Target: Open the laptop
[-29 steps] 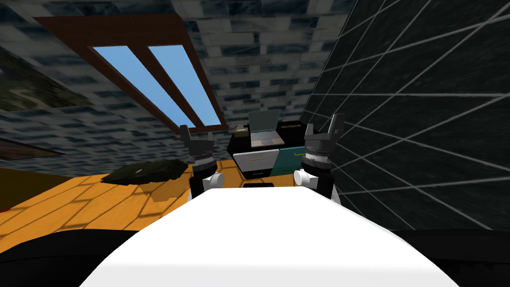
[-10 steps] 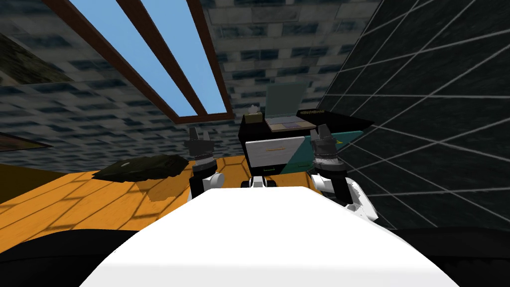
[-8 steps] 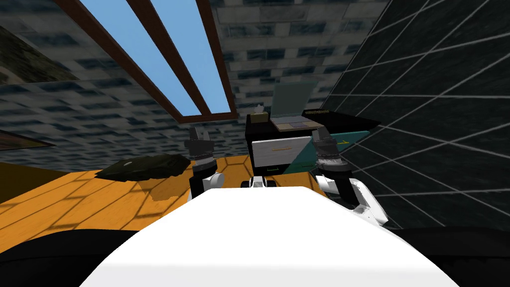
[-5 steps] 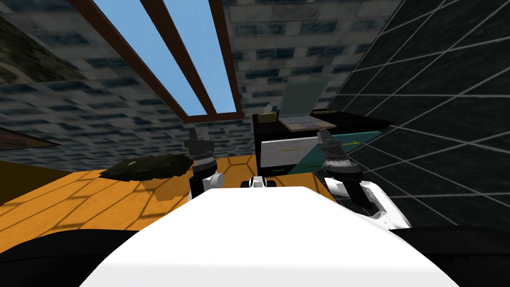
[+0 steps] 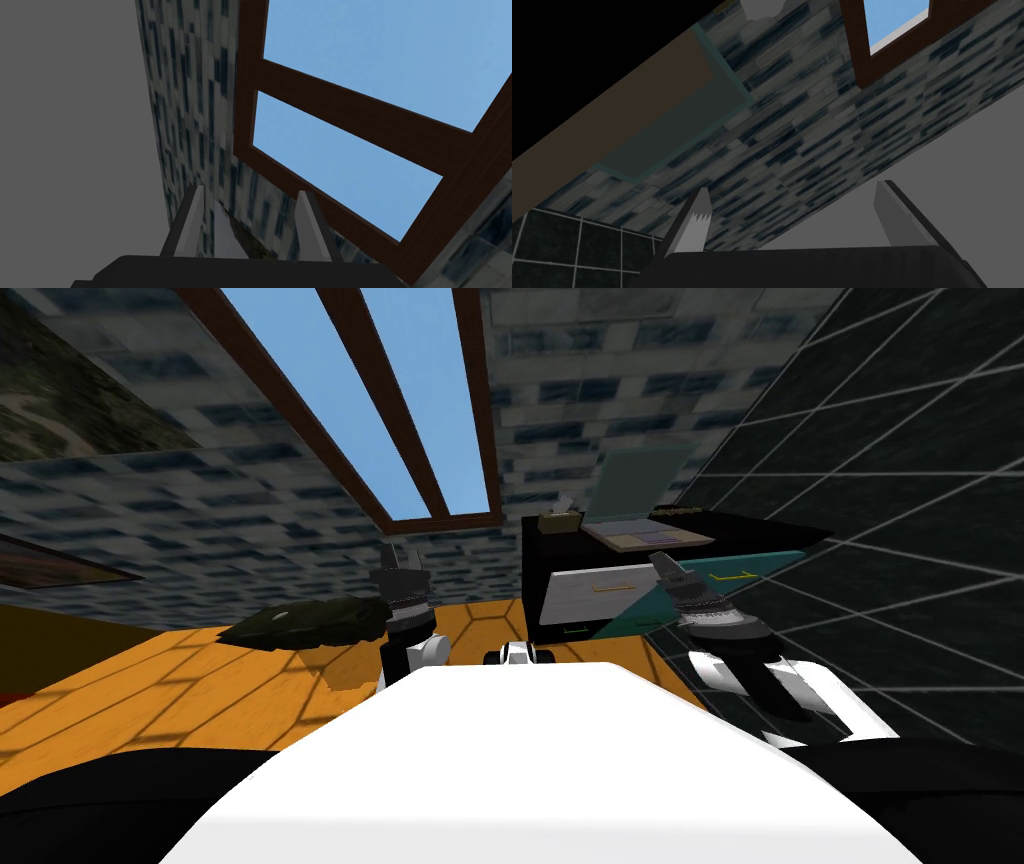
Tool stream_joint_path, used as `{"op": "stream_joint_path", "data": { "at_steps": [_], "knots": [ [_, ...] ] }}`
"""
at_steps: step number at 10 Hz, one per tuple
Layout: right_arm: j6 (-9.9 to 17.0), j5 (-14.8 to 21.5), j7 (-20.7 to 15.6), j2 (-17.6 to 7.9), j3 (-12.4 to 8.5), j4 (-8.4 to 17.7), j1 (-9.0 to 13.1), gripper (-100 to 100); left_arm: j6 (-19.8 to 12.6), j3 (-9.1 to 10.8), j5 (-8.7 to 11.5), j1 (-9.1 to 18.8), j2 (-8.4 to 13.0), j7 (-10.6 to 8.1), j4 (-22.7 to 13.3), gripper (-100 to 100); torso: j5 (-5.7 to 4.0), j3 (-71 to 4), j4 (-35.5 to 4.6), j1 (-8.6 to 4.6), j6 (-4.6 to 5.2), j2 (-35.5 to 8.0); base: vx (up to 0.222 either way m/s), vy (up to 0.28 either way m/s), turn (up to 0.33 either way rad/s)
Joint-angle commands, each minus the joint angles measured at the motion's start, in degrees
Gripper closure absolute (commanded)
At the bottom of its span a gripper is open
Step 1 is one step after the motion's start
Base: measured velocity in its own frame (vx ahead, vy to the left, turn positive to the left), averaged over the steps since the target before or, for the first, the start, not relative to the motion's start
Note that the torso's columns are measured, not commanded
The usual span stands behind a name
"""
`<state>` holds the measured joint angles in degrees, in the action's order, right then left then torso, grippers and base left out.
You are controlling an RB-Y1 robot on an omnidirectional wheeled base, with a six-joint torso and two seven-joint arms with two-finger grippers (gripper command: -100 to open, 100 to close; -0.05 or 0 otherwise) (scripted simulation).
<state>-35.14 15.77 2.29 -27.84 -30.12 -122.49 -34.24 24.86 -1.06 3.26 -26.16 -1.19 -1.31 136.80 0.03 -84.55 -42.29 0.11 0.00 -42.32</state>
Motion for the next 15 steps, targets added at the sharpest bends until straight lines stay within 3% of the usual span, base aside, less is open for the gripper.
{"op": "stream_joint_path", "data": {
  "at_steps": [1,3,6,7,8,11,13,14,15],
  "knots": [
    [-0.1,2.6,0.3,-3.6,-3.9,2.2,-0.5,-100,0.0,0.01,0.0,0.0,0.0,0.0,0.0,0,-0.05,0.0,0.0,-0.22,0.0,0.0,0.057,0.206,0.014],
    [-0.4,4.2,0.5,-5.8,-6.2,3.8,-1.1,-100,0.0,0.0,0.0,0.0,0.0,0.0,0.0,0,0.0,-0.1,0.1,0.02,0.0,0.2,0.055,0.231,0.009],
    [-1.0,8.9,0.7,-12.0,-11.6,8.6,-2.3,-100,0.0,0.01,0.0,0.0,0.0,0.0,0.0,0,-0.05,0.0,0.0,-0.11,0.01,0.0,0.043,0.197,0.012],
    [-1.0,8.9,0.7,-13.1,-12.2,8.6,-2.3,-100,0.0,0.01,0.0,0.0,0.0,0.0,0.0,0,0.0,-0.1,0.0,-0.03,0.01,0.1,0.073,0.156,-0.004],
    [-1.1,10.5,0.7,-15.0,-14.0,10.3,-2.6,-100,0.0,0.01,0.0,0.0,0.0,0.0,0.0,0,-0.05,-0.1,0.0,-0.21,-0.01,0.1,0.055,0.123,0.008],
    [-1.1,12.1,0.6,-18.2,-15.6,12.1,-2.9,-100,0.0,0.02,0.0,0.0,0.0,0.0,0.0,0,-0.08,0.0,0.0,-0.24,0.0,0.0,0.049,0.076,0.002],
    [-1.1,15.3,0.3,-22.4,-18.5,15.6,-3.2,-100,0.0,0.02,0.0,0.0,0.0,0.0,0.0,0,-0.03,0.0,0.0,-0.12,0.0,0.0,0.066,0.072,0.0],
    [-1.1,15.3,0.3,-23.6,-18.5,15.6,-3.2,-100,0.0,0.02,0.0,0.0,0.0,0.0,0.0,0,-0.01,-0.1,0.0,-0.04,0.01,0.1,0.068,0.067,-0.006],
    [-0.9,16.9,0.0,-25.6,-19.7,17.3,-3.2,-100,0.0,0.02,0.0,0.0,0.0,0.0,0.0,0,-0.02,0.0,0.0,-0.09,-0.01,0.1,0.072,0.051,0.0]
  ]
}}
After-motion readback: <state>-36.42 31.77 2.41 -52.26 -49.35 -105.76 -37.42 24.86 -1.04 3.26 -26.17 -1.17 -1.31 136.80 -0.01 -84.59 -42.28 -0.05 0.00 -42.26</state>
